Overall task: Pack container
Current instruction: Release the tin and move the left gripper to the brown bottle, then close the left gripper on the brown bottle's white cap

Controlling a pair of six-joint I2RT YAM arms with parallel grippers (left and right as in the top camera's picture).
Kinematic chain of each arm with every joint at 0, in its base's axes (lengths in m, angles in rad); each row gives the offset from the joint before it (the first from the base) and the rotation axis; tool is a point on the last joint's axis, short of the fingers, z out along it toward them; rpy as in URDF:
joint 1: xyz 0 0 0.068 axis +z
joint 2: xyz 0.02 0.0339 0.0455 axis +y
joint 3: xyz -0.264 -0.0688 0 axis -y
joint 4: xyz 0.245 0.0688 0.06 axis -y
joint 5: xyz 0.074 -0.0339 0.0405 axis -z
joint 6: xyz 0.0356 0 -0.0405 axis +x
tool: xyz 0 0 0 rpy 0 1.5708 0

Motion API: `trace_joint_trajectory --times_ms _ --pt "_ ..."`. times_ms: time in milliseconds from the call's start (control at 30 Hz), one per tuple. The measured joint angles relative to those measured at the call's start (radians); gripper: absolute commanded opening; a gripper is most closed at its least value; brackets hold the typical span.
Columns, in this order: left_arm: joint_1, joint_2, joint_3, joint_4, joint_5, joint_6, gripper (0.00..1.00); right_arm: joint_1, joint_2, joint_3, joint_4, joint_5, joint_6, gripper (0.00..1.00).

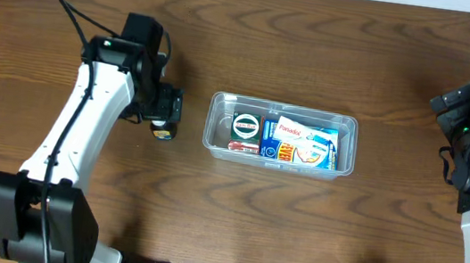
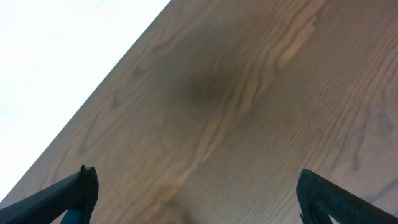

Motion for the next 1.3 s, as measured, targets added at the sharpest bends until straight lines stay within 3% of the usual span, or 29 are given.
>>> trace_joint_trajectory --times_ms 400,533,733,900,1100,1300 --pt "0.0 0.05 -0.039 0.079 0.003 0.0 0.91 0.0 0.0 0.0 0.0 0.0 0.0 0.99" --pt "0.0 0.091 -0.039 0.08 0.003 0.002 0.75 0.0 0.0 0.0 0.0 0.0 0.0 0.99" --pt "0.0 0.111 -0.039 0.08 0.003 0.008 0.65 0.0 0.0 0.0 0.0 0.0 0.0 0.99" --pt "0.0 0.111 -0.039 0.081 0.003 0.007 0.4 0.0 0.0 0.0 0.0 0.0 0.0 0.99" --pt "0.0 0.111 -0.039 0.081 0.003 0.01 0.2 0.0 0.0 0.0 0.0 0.0 0.0 0.99" --pt "0.0 0.109 -0.036 0.073 0.002 0.014 0.14 0.0 0.0 0.0 0.0 0.0 0.0 0.99"
